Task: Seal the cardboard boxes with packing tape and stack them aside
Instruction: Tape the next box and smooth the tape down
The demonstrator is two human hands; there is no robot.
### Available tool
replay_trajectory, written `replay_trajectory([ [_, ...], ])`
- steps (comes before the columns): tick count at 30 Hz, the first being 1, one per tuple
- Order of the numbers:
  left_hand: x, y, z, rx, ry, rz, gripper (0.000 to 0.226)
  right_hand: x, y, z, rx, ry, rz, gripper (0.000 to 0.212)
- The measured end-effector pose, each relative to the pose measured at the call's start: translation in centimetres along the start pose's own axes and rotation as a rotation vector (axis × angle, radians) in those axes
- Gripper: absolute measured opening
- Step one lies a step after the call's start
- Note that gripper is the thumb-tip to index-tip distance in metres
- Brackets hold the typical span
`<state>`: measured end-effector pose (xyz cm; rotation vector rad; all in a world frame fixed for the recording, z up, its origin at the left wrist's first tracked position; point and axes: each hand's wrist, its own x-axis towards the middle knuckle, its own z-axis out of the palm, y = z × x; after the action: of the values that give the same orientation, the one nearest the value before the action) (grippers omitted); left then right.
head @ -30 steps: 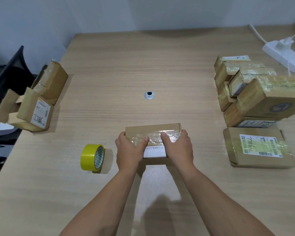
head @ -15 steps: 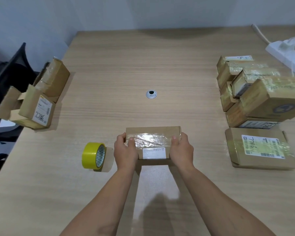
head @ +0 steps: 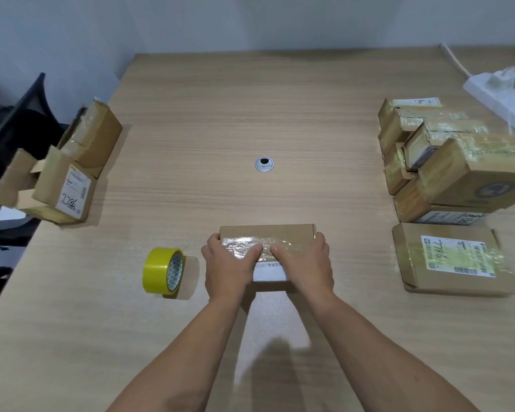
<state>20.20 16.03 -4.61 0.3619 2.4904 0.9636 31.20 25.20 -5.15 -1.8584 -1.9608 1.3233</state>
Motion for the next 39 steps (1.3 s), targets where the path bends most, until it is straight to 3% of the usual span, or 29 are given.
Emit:
replay_trajectory([
  [7,0.6,-0.5,-0.4,-0.194,0.044,0.040,0.044,0.7,0.5,0.0,0.112,0.036,-0.054,0.054],
  [13,0.9,-1.4,-0.3,-0.387,0.078,-0.083,0.015,0.9,0.5,-0.4,0.129,0.054,-0.090,0.036],
  [17,0.8,-1.3,-0.4,-0.436,0.114,-0.112,0.012,0.7,0.7,-0.9,0.152,0.064,-0.085,0.022],
  [20,1.0,-1.1,-0.4,-0.328,0.125,-0.094,0.018,0.2,0.3,-0.7,0.161,0.017,-0.033,0.024],
  [23,0.5,-0.3,-0.1,-0.162,0.095,-0.042,0.060,-0.4,0.0,0.0,0.005,0.022,-0.012,0.074],
  [25,0.3,0.1,0.1,-0.130,0.090,-0.041,0.070,-0.5,-0.1,0.3,-0.041,0.064,-0.019,0.087],
  [32,1.1,-1.8,0.0,-0.307,0.091,-0.026,0.028,0.5,0.3,-0.6,0.070,0.055,-0.114,0.041],
  [35,1.2,-2.0,-0.3,-0.299,0.108,-0.004,0.026,0.5,0.7,-0.7,0.108,0.051,-0.124,0.023],
  [37,1.2,-2.0,-0.6,-0.286,0.129,0.025,0.029,0.6,1.0,-0.6,0.117,0.030,-0.091,0.026],
  [39,1.3,-2.1,-0.7,-0.241,0.103,0.058,0.036,0.6,1.1,-0.2,0.129,-0.007,-0.066,0.053],
])
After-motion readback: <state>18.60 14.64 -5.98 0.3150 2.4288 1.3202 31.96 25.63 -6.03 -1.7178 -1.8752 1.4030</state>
